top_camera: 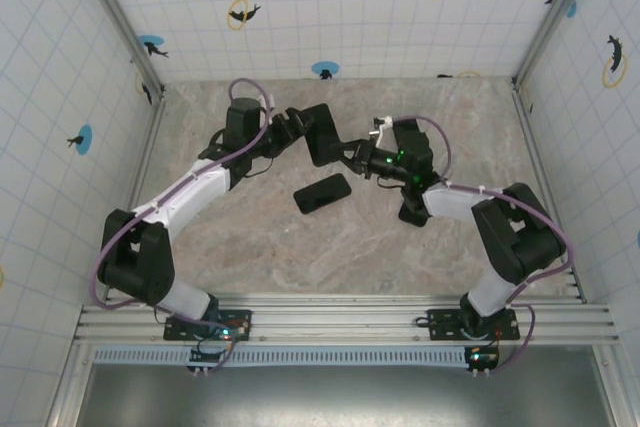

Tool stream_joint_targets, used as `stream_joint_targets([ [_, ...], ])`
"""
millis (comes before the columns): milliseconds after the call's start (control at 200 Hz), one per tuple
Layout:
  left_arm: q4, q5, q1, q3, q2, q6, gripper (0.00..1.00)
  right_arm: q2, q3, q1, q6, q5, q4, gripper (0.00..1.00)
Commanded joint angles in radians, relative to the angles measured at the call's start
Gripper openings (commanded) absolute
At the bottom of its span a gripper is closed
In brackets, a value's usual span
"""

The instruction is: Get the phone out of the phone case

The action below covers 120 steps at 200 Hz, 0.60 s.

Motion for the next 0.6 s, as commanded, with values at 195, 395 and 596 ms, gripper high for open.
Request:
stream_joint_targets([
  [195,0.262,0.235,0.026,0.012,0.032,-0.097,0.63,-0.068,-0.021,-0.003,0.111,-0.032,0.194,0.11],
  [395,0.315,0.312,0.035,0.014,0.030,-0.123,0.48,-0.059,-0.029,-0.004,0.166,-0.046,0.234,0.11],
  [596,0.356,0.353,0.035,0.012,0.036,-0.146,0.38,-0.054,-0.029,-0.004,0.205,-0.043,0.275,0.11],
])
